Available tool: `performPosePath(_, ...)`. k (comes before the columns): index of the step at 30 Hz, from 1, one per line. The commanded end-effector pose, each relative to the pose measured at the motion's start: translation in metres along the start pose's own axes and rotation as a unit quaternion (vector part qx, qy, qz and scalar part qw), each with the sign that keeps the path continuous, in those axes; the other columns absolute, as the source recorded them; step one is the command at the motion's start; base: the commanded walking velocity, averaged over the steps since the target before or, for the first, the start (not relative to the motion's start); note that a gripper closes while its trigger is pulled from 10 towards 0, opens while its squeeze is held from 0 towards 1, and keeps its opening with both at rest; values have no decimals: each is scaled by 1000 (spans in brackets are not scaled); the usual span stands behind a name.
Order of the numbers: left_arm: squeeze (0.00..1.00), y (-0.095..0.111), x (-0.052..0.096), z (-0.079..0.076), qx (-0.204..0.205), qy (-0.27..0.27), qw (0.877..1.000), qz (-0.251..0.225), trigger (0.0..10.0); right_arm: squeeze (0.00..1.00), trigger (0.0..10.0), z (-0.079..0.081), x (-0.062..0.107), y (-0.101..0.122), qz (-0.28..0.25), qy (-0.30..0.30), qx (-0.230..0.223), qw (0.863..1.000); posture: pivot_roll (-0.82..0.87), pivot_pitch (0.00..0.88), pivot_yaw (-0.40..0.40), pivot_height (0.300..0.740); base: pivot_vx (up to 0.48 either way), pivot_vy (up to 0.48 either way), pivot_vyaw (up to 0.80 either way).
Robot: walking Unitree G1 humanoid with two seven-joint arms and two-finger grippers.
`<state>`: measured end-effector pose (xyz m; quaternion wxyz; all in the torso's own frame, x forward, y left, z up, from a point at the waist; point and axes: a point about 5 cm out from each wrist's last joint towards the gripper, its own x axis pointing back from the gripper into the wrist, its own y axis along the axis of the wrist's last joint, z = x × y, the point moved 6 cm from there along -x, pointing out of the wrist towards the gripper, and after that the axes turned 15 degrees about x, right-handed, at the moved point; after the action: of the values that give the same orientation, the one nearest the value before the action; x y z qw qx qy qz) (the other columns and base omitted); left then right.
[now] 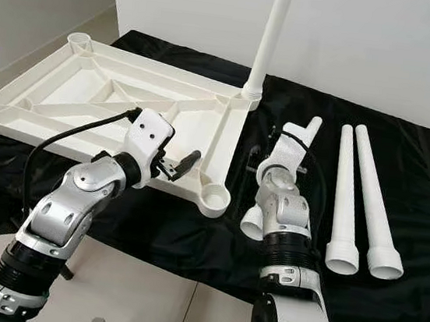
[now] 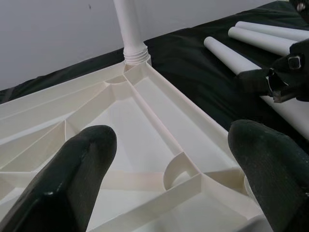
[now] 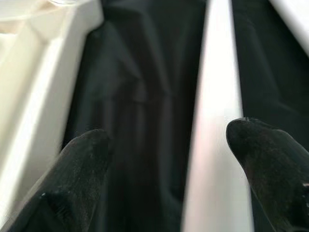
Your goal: Building children table
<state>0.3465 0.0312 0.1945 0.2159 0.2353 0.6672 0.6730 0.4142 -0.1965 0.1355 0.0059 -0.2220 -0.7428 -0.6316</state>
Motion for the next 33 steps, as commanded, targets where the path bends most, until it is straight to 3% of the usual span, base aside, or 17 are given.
performPosePath(1, 0, -4, 1, -4, 1, -8, 1000, 8, 10000, 0, 10000, -12, -2, -15, 25, -31, 10, 999, -16, 0, -40, 740, 0, 0, 0)
performPosePath(6, 0, -5, 1, -2, 3, -4, 1000, 10, 10000, 0, 10000, -29, -4, -26, 52, -73, 6, 996, -20, 0, -37, 740, 0, 0, 0)
performPosePath(10, 0, -4, 2, -2, 6, -3, 1000, 10, 10000, 0, 10000, -27, -5, -36, 78, -64, 2, 995, -17, 0, -37, 740, 0, 0, 0)
performPosePath(15, 0, -3, 3, -2, 3, -4, 1000, 12, 10000, 0, 10000, -10, -3, -41, 91, -28, 0, 995, -13, 0, -39, 740, 0, 0, 0)
performPosePath(18, 0, -4, 5, -10, 12, -25, 999, 17, 10000, 0, 10000, -1, -1, -43, 96, -10, 5, 995, -12, 0, -41, 740, 0, 0, 0)
performPosePath(20, 0, -10, 8, -27, 8, -61, 998, 27, 10000, 0, 10000, 4, 1, -51, 109, 0, 12, 994, -10, 0, -41, 740, 0, 0, 0)
performPosePath(26, 0, -24, 13, -47, 13, -103, 993, 49, 10000, 0, 10000, 2, 1, -52, 107, -2, 26, 994, -14, 0, -40, 740, 0, 0, 0)
performPosePath(33, 0, -27, 15, -52, 11, -117, 991, 60, 10000, 0, 10000, -6, 1, -60, 126, -13, 20, 992, -22, 0, -34, 740, 0, 0, 0)
